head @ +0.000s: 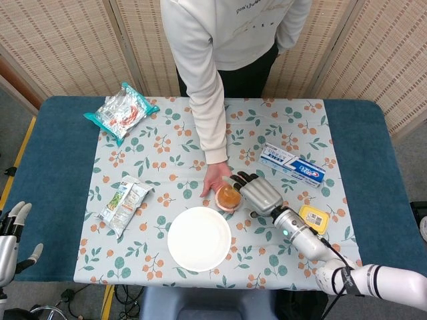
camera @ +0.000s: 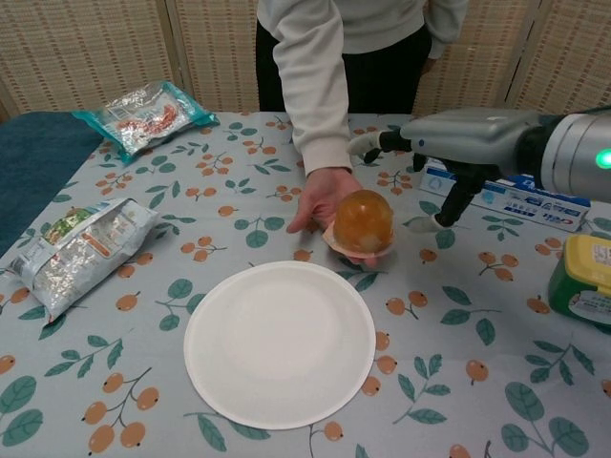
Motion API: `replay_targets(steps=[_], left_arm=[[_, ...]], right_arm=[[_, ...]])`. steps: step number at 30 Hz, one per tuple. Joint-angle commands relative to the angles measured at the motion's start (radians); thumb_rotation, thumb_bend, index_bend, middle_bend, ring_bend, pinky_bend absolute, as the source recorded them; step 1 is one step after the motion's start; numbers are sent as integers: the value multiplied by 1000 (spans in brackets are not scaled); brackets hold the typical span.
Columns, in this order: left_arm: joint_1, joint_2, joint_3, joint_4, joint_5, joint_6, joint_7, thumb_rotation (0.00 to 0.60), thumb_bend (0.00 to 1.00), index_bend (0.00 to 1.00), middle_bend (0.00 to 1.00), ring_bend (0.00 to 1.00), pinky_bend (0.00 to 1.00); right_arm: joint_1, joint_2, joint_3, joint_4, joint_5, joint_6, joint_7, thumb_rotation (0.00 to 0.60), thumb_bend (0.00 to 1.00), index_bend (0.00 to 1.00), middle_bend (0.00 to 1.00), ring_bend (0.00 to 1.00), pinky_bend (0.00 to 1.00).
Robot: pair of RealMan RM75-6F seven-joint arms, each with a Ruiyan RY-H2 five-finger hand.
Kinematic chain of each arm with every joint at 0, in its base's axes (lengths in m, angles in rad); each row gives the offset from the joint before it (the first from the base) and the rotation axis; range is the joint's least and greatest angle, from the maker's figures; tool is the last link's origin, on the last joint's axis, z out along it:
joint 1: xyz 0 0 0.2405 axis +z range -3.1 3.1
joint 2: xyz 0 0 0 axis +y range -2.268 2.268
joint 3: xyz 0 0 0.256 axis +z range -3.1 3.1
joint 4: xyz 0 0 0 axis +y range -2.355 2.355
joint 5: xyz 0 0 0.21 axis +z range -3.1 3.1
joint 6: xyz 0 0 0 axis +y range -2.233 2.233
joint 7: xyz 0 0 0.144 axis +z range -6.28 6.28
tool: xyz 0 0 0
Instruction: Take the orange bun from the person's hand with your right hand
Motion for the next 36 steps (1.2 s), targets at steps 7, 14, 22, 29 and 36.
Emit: replay_targets(steps=[7, 14, 22, 29, 36], left_arm=[[4, -3, 3, 6, 0, -1, -5, 600, 278, 58, 39, 111, 57], [10, -2, 3, 13, -4, 3, -13, 600, 278, 58, 39, 111, 57], [15, -4, 4, 20, -7, 4, -21, 600, 278, 58, 39, 111, 57], [12, -7, 1, 24, -6, 1, -22, 600, 278, 77, 39, 112, 57], [9, -8, -2, 23, -3, -1, -22, 600, 278, 77, 39, 111, 57]], right_arm=[[83, -102, -27, 93, 89, -29, -64, 600, 276, 50, 121, 76, 242], [116, -175, -43, 163, 110, 2, -88, 600, 329, 112, 182, 97, 311], [110, -233, -45, 223, 52, 93, -61, 600, 407, 451, 367, 289, 614], [90, -196, -32, 185, 12, 129, 15, 600, 413, 538, 407, 339, 685], [57, -91, -14, 117, 12, 165, 60, 600, 413, 538, 407, 340, 687]])
